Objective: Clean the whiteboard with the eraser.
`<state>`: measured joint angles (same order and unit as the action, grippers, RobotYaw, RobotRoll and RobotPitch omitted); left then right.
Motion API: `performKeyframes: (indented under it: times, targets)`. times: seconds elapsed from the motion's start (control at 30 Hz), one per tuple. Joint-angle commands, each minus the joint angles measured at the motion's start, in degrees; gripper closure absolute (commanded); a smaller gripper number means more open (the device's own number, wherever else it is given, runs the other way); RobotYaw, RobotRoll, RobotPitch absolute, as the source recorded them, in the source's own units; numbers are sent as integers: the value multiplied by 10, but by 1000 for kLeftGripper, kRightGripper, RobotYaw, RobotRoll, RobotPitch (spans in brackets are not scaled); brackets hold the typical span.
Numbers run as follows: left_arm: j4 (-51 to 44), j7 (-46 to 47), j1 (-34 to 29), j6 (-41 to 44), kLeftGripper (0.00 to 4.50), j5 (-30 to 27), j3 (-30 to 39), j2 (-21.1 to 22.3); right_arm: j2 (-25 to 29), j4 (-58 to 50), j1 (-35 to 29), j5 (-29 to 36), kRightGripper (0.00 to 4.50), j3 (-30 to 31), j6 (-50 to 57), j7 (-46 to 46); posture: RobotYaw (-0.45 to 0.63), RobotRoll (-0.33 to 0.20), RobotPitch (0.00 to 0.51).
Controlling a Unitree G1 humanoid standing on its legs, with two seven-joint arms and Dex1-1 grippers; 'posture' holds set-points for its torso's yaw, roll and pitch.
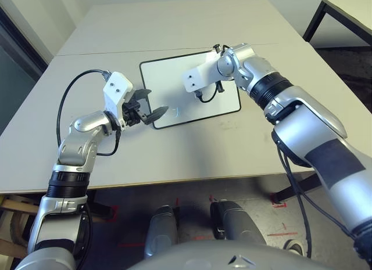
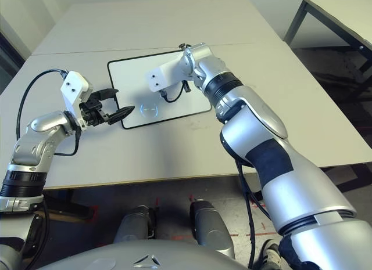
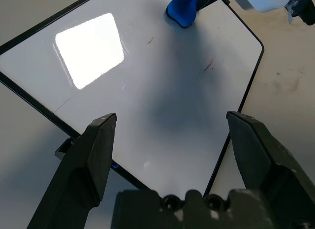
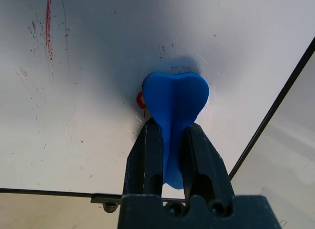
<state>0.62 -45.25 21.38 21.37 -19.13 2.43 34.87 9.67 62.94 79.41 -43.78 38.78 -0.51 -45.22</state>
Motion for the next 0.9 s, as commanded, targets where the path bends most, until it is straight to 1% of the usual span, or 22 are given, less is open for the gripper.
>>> performKeyframes:
  times: [0.03,0.33,0.53,0.7,0.9]
  targets:
    - [-6,-1,-1,5,0,-1,4,0,0,12,-23,-5,4163,10,2,-3,-26,0,75]
    - [-2,-3,5,4,0,0,3,0,51,24,-27,-9,4163,5,3,-1,-37,0,70]
    - [4,-5,11,3,0,0,1,0,73,29,-26,-8,4163,3,4,1,-46,0,64]
    - [8,-8,16,2,0,0,0,0,78,23,-29,-6,4163,2,8,-1,-53,0,64]
    - [11,-10,18,2,0,2,0,-1,65,-21,-52,-1,4163,1,14,-23,-55,0,66]
